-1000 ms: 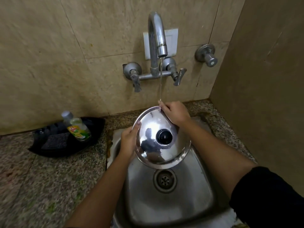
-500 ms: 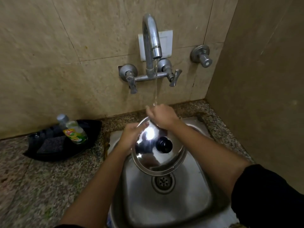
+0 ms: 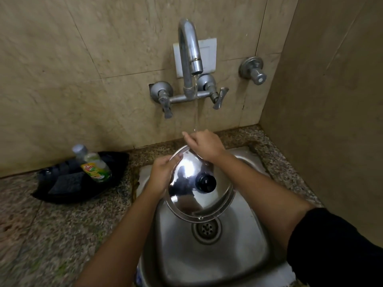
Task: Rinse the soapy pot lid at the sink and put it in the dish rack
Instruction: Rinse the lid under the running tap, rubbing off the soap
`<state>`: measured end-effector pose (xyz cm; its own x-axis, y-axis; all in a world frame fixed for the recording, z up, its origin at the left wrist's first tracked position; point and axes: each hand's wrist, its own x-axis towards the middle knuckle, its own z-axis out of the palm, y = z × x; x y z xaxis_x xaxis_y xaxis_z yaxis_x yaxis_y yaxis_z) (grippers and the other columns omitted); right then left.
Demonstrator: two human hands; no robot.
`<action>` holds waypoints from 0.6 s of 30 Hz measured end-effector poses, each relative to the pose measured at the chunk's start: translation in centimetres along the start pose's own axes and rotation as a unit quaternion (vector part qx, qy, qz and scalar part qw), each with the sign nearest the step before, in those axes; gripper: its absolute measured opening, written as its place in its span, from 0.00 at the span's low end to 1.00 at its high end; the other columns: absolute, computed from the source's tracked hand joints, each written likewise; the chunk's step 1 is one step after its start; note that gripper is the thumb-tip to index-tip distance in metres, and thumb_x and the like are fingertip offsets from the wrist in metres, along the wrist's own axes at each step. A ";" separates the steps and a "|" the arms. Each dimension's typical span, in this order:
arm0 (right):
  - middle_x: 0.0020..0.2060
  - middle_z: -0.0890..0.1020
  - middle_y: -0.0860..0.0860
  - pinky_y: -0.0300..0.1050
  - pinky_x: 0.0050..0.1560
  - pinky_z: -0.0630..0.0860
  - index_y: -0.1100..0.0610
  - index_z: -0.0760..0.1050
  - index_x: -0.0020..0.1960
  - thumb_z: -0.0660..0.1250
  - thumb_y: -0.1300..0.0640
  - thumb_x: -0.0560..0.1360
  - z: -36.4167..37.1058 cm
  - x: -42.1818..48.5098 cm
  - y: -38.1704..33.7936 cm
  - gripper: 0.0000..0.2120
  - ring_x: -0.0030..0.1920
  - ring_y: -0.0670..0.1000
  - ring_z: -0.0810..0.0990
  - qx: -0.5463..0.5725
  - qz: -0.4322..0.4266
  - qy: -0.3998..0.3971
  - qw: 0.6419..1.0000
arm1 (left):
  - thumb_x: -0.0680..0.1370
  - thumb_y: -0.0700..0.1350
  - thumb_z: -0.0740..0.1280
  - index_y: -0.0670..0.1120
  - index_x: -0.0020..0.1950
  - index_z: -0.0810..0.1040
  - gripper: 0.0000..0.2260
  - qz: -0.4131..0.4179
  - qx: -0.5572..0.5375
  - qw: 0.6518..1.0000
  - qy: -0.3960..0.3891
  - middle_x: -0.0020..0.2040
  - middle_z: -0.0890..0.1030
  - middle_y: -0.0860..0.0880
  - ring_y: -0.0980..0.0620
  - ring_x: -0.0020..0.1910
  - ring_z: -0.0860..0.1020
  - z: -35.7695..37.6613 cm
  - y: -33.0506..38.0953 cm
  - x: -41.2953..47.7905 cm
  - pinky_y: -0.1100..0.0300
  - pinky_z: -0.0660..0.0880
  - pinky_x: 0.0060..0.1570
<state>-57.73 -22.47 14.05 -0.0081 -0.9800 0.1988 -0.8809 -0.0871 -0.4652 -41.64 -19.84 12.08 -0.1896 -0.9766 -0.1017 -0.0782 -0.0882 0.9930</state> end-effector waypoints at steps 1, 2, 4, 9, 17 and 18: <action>0.30 0.79 0.55 0.49 0.39 0.74 0.55 0.74 0.32 0.51 0.41 0.80 -0.1 0.1 1.0 0.27 0.34 0.58 0.79 0.040 0.039 0.021 0.998 | 0.77 0.44 0.68 0.42 0.36 0.79 0.11 -0.008 -0.039 0.999 0.032 0.29 0.80 0.49 0.54 0.28 0.76 -0.1 -0.5 -0.1 0.64 0.72 0.30; 0.31 0.80 0.56 0.48 0.38 0.73 0.55 0.74 0.32 0.51 0.41 0.80 -0.4 0.0 1.9 0.27 0.35 0.58 0.79 0.075 0.077 0.044 0.993 | 0.77 0.43 0.67 0.42 0.36 0.79 0.10 -0.021 -0.095 0.994 0.058 0.29 0.81 0.50 0.55 0.27 0.77 -0.3 -0.8 -0.3 0.64 0.73 0.29; 0.34 0.81 0.58 0.48 0.37 0.70 0.54 0.72 0.33 0.52 0.43 0.81 -0.2 -0.6 3.9 0.24 0.37 0.59 0.79 0.095 0.102 0.095 0.986 | 0.77 0.43 0.67 0.44 0.36 0.81 0.10 -0.043 -0.173 0.978 0.107 0.29 0.82 0.51 0.55 0.28 0.78 -1.0 -1.6 -0.3 0.63 0.75 0.33; 0.38 0.80 0.56 0.50 0.39 0.70 0.57 0.72 0.41 0.54 0.46 0.80 1.2 -2.2 5.4 0.18 0.41 0.58 0.78 0.101 0.064 0.119 0.986 | 0.78 0.53 0.65 0.45 0.37 0.82 0.16 -0.053 -0.140 0.979 0.140 0.33 0.82 0.49 0.49 0.36 0.79 -1.2 -2.2 0.0 0.55 0.76 0.43; 0.45 0.79 0.45 0.42 0.41 0.70 0.46 0.80 0.54 0.66 0.40 0.73 -1.1 -0.5 0.1 0.14 0.45 0.44 0.77 0.016 -0.168 -0.051 0.984 | 0.79 0.50 0.63 0.40 0.38 0.78 0.16 -0.005 -0.060 0.994 0.096 0.27 0.77 0.52 0.59 0.24 0.73 0.5 -0.8 -0.6 0.67 0.70 0.26; 0.46 0.80 0.44 0.42 0.42 0.70 0.46 0.80 0.55 0.66 0.41 0.73 -1.1 -0.6 0.4 0.14 0.45 0.44 0.77 0.033 -0.141 -0.039 0.989 | 0.79 0.49 0.63 0.41 0.36 0.78 0.16 -0.010 -0.080 0.992 0.099 0.25 0.77 0.53 0.60 0.23 0.74 0.5 -0.8 -0.7 0.67 0.71 0.27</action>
<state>-58.55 -21.77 14.69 0.2718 -0.9258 0.2628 -0.8100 -0.3675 -0.4571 -41.92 -19.03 11.34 0.0076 -0.9924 -0.1230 0.0797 -0.1220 0.9893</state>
